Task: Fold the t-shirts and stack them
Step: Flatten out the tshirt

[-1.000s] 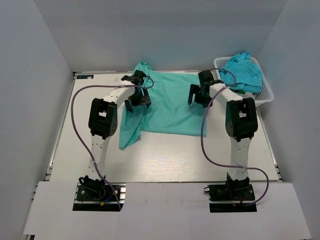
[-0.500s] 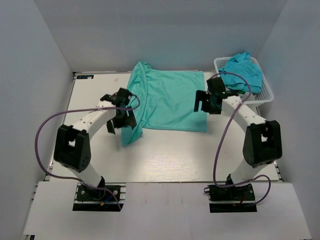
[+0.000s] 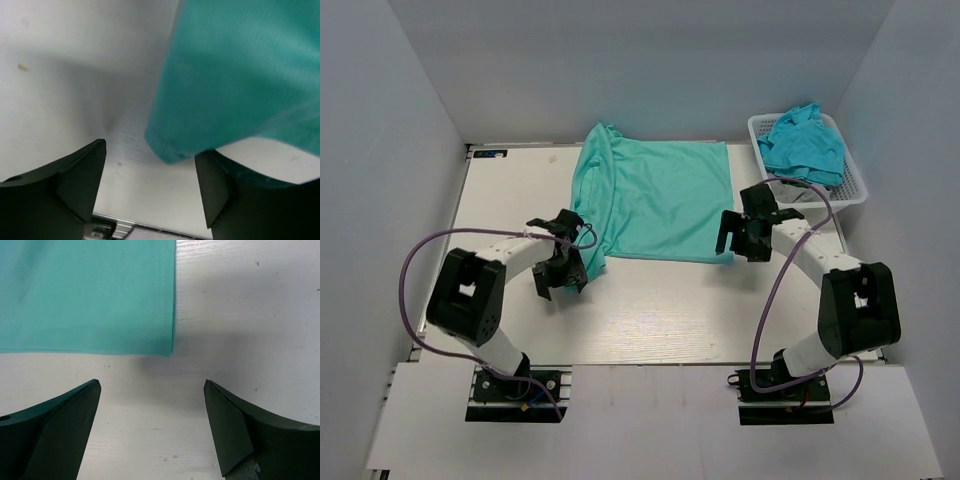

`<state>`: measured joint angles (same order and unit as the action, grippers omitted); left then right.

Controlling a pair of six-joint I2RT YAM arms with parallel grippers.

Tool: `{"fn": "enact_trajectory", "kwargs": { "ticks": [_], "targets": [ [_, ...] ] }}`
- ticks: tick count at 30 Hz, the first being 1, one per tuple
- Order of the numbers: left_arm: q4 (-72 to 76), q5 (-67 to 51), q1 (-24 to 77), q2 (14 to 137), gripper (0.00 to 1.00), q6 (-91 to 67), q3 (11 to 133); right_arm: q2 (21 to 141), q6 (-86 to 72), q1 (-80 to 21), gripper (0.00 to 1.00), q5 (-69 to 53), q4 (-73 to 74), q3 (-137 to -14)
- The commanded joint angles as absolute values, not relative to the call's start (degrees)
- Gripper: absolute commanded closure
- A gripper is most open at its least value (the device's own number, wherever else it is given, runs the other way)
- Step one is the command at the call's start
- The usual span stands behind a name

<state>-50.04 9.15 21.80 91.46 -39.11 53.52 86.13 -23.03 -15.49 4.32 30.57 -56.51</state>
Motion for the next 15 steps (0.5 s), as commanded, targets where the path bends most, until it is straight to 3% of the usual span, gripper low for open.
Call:
{"fn": "enact_trajectory", "kwargs": {
  "ticks": [1,3,7,11,15],
  "targets": [
    [-45.97,13.62,20.05,95.34,0.20,-39.37,58.34,88.41,-23.73,-15.47,0.10,2.82,28.04,-57.48],
    [-44.75,12.84,20.04,95.89,0.22,-39.37,58.89,89.20,-23.64,-15.56,0.10,2.73,27.77,-57.48],
    [-40.78,9.32,20.04,97.12,0.38,-37.97,59.41,91.31,-23.73,-15.56,0.10,2.81,27.16,-57.13],
    [-42.62,9.32,20.04,97.65,1.00,-37.97,59.94,94.03,-23.82,-15.56,0.12,2.81,24.97,-56.43],
    [-43.24,8.00,20.04,93.70,1.00,-37.44,59.25,97.47,-24.61,-15.56,0.18,2.20,22.77,-57.57]
  ]
}}
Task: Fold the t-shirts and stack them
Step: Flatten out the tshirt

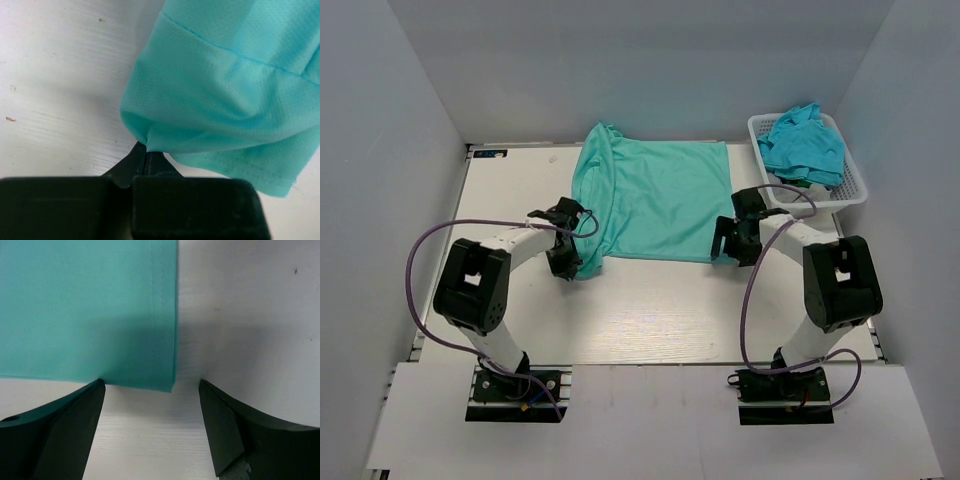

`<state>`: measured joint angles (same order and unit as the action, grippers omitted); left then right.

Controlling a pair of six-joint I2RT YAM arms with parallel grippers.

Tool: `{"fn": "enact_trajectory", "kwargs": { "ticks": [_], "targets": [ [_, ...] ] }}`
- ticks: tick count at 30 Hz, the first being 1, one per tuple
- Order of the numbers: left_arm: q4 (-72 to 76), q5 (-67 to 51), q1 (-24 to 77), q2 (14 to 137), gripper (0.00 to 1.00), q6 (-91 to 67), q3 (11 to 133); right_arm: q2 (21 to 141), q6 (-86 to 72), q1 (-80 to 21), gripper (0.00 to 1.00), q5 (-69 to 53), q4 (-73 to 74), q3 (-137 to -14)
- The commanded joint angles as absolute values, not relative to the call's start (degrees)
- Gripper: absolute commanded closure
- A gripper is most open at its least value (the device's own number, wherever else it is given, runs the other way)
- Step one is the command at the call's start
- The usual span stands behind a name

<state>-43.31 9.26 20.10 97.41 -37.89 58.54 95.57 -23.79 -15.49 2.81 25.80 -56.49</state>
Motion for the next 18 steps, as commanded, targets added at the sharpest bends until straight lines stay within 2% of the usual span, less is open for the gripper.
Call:
{"fn": "enact_trajectory", "kwargs": {
  "ticks": [1,3,4,5,6,13,18],
  "targets": [
    [-43.24,7.30,20.04,92.65,1.00,-36.92,59.24,98.25,-24.96,-15.64,0.18,2.11,22.68,-58.09],
    [-41.75,4.75,20.04,89.22,1.00,-36.39,58.62,100.01,-25.14,-15.56,0.32,1.93,21.54,-58.53],
    [-41.14,3.62,20.04,88.16,1.00,-36.39,58.62,100.45,-25.05,-15.47,0.49,1.32,21.53,-59.58],
    [-41.13,2.99,20.04,86.41,1.00,-36.39,58.62,100.63,-25.05,-15.47,0.92,1.14,22.58,-60.11],
    [-41.13,2.47,20.04,85.70,1.00,-35.78,59.41,100.37,-25.22,-15.56,1.00,1.14,23.11,-60.55],
    [-42.19,-1.39,20.04,77.80,1.00,-35.24,65.47,88.10,-23.12,-15.30,1.00,3.42,25.57,-64.15],
    [-43.24,-2.46,20.04,72.26,1.00,-36.64,74.08,76.21,-21.54,-15.21,1.00,7.99,28.82,-72.23]
  ]
}}
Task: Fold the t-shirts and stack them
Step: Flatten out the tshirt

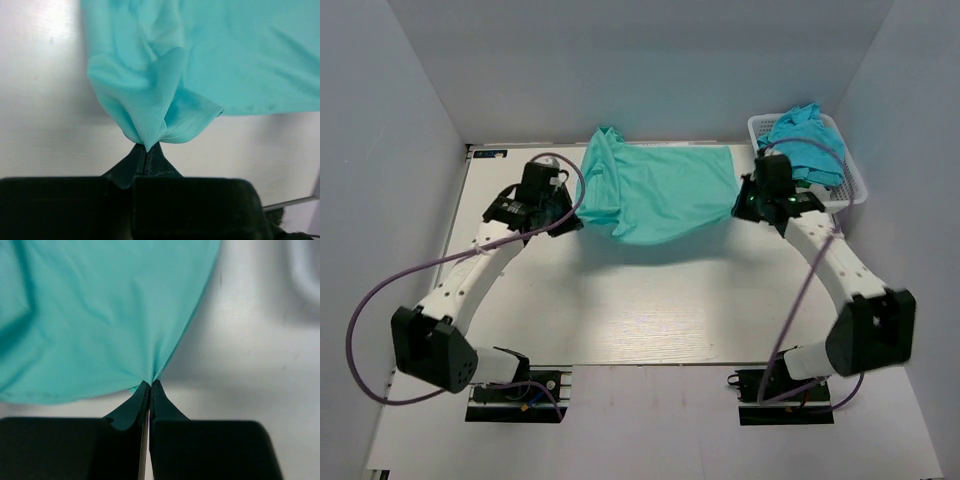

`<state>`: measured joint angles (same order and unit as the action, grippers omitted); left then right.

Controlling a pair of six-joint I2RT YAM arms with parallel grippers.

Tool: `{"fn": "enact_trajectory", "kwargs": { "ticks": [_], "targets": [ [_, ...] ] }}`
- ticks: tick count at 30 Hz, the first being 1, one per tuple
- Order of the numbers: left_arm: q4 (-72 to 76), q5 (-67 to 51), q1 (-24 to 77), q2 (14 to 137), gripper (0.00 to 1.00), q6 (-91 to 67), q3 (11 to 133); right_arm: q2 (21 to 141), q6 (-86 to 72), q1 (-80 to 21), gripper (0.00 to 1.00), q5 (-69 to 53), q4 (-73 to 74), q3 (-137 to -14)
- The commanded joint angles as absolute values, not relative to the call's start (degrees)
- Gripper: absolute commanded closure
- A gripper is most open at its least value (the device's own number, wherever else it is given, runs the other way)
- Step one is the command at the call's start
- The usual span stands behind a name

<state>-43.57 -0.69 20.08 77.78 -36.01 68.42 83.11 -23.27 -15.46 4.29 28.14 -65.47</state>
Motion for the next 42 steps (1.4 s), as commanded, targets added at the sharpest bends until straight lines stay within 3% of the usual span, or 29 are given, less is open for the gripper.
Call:
{"fn": "enact_trajectory", "kwargs": {
  "ticks": [1,7,15,20,30,36,42],
  "targets": [
    [-43.24,-1.85,20.04,71.46,1.00,-36.65,75.66,73.07,-21.27,-15.21,1.00,10.78,29.44,-73.12],
    [-46.84,6.58,20.04,68.03,1.00,-37.79,93.12,67.51,-18.64,-15.03,1.00,18.79,31.64,-86.91],
    [-46.15,12.30,20.04,66.02,1.00,-34.63,110.03,62.67,-13.45,-15.03,1.00,18.38,31.47,-102.55],
    [-37.36,7.13,21.09,60.21,1.00,-30.76,112.05,57.40,-12.30,-15.21,1.00,12.23,30.85,-103.97],
    [-39.29,5.54,21.09,55.72,1.00,-27.69,126.37,49.49,-13.45,-15.21,1.00,0.98,33.13,-109.77],
    [-38.67,3.52,20.48,53.09,1.00,-27.07,128.67,45.88,-15.11,-15.21,1.00,-4.91,34.10,-111.01],
    [-38.67,4.04,20.48,55.09,1.00,-26.46,127.44,45.70,-15.38,-15.20,1.00,-1.68,34.37,-106.98]
  ]
}}
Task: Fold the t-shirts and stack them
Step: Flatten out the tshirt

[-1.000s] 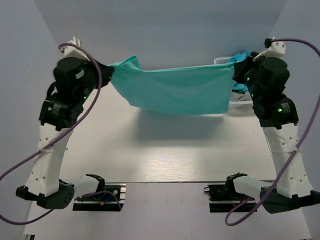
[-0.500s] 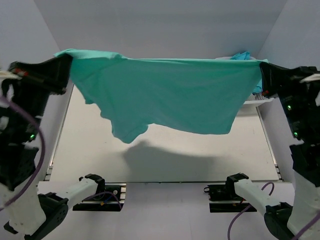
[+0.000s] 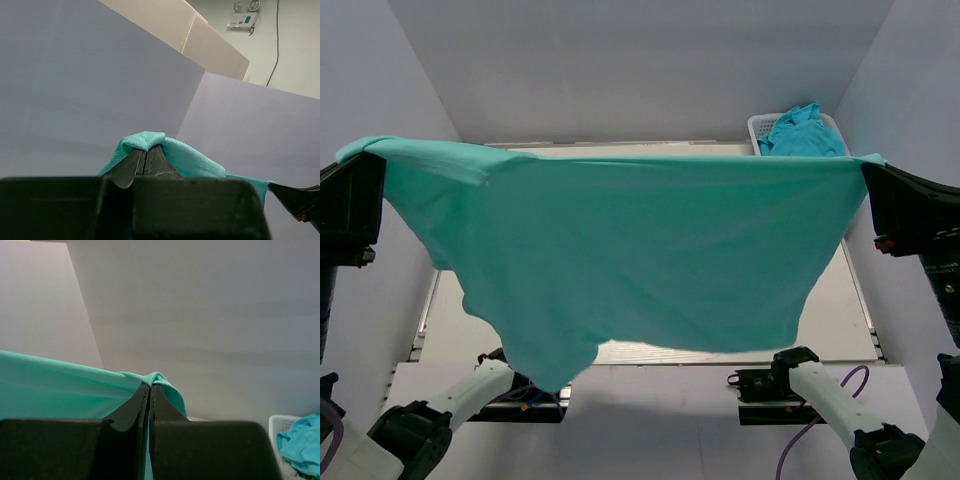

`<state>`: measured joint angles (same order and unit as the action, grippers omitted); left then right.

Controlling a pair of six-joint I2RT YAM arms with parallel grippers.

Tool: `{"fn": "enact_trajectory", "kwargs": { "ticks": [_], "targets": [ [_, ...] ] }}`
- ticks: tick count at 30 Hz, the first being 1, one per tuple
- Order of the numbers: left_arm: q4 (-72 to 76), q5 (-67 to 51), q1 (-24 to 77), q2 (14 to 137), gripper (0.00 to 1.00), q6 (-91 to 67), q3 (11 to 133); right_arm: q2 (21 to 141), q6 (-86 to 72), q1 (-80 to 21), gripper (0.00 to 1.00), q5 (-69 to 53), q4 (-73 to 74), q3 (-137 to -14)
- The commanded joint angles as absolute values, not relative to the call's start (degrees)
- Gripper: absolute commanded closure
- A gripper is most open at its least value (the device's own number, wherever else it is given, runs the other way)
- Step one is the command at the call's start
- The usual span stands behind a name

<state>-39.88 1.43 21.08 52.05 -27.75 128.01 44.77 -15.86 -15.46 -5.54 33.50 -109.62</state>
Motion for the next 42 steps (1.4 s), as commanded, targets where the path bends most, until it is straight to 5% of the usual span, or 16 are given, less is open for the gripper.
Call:
{"fn": "enact_trajectory", "kwargs": {
  "ticks": [1,15,19,20,21,23,25,26,28,29,30,42],
  "targets": [
    [-39.28,4.04,20.48,56.06,1.00,-26.46,126.75,46.14,-15.47,-15.21,1.00,-1.50,34.28,-106.09],
    [-34.37,21.26,19.43,80.49,1.00,-28.73,92.22,66.43,-18.46,-14.16,1.00,11.42,16.83,-70.59],
    [-30.94,20.74,17.59,93.31,1.00,-29.88,89.91,83.38,-18.54,-12.22,1.00,10.81,10.47,-66.18],
    [-30.94,20.22,16.97,100.21,0.94,-29.88,91.13,85.93,-18.81,-11.52,1.00,10.46,10.46,-66.96],
    [-30.94,19.61,15.83,104.02,0.74,-29.88,95.14,91.79,-18.63,-11.25,0.87,9.24,10.72,-69.41],
    [-34.35,17.24,15.04,112.19,0.54,-29.01,101.65,101.91,-18.02,-10.46,0.52,8.35,13.00,-77.02],
    [-44.69,15.65,14.42,124.24,0.46,-29.61,116.52,106.50,-17.14,-10.46,0.18,6.77,18.15,-81.02],
    [-48.22,15.64,14.41,127.15,0.46,-29.62,121.24,107.92,-16.53,-10.55,0.10,6.07,19.06,-85.12],
    [-52.47,16.69,14.41,129.98,0.42,-29.62,127.00,107.67,-15.73,-10.81,0.10,7.20,19.43,-85.52],
    [-51.60,16.70,14.41,128.60,0.09,-28.92,126.48,104.62,-15.56,-10.90,0.10,7.12,18.73,-84.56],
    [-47.59,15.39,14.41,126.76,0.00,-27.61,121.69,103.63,-15.38,-10.72,0.10,7.03,17.33,-82.81],
    [-38.06,8.44,15.82,97.92,0.00,-29.88,81.23,85.80,-16.52,-11.16,0.10,0.62,18.37,-64.71]
  ]
}}
